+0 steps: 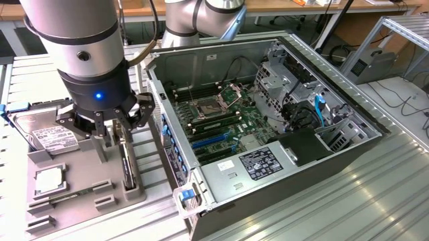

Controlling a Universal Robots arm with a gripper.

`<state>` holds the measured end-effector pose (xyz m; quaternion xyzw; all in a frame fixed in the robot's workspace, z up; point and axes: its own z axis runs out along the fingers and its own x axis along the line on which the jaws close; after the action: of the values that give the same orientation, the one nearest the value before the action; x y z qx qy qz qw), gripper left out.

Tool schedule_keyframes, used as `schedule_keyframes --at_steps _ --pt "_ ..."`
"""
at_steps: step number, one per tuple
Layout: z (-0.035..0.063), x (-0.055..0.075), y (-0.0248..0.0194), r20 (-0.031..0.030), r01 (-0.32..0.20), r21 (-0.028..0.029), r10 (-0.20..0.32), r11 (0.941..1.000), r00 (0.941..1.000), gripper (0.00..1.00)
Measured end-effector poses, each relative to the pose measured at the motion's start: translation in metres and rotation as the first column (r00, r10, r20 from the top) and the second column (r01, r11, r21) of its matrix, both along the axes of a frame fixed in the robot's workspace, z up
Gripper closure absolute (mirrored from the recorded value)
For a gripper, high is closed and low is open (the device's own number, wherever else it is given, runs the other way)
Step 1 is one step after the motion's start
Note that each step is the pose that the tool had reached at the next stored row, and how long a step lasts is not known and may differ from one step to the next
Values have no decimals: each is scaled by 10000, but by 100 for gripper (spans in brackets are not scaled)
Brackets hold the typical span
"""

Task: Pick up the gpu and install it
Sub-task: 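Pick up the gpu and move the gpu toward the slot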

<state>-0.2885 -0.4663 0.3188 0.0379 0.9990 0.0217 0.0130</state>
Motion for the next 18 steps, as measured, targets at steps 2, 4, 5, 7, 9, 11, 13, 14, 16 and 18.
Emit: schedule_keyframes --at_steps 2,4,5,7,9,11,13,14,16,18 --pt "-38 0 1 0 0 0 0 10000 10000 58" --pt "-71 0 1 1 0 1 0 10000 10000 58" --pt "-88 0 1 1 0 1 0 10000 10000 58" --pt "-128 0 1 0 0 1 0 10000 10000 58" --pt "-157 0 1 0 0 0 0 10000 10000 58" --pt "-178 0 1 0 0 0 0 10000 10000 58" --pt "-197 0 1 1 0 0 0 10000 10000 58" --pt "-206 0 1 1 0 0 0 10000 10000 58" --pt "-223 0 1 0 0 0 0 10000 10000 58" --pt "-238 0 1 -1 0 -1 0 10000 10000 58"
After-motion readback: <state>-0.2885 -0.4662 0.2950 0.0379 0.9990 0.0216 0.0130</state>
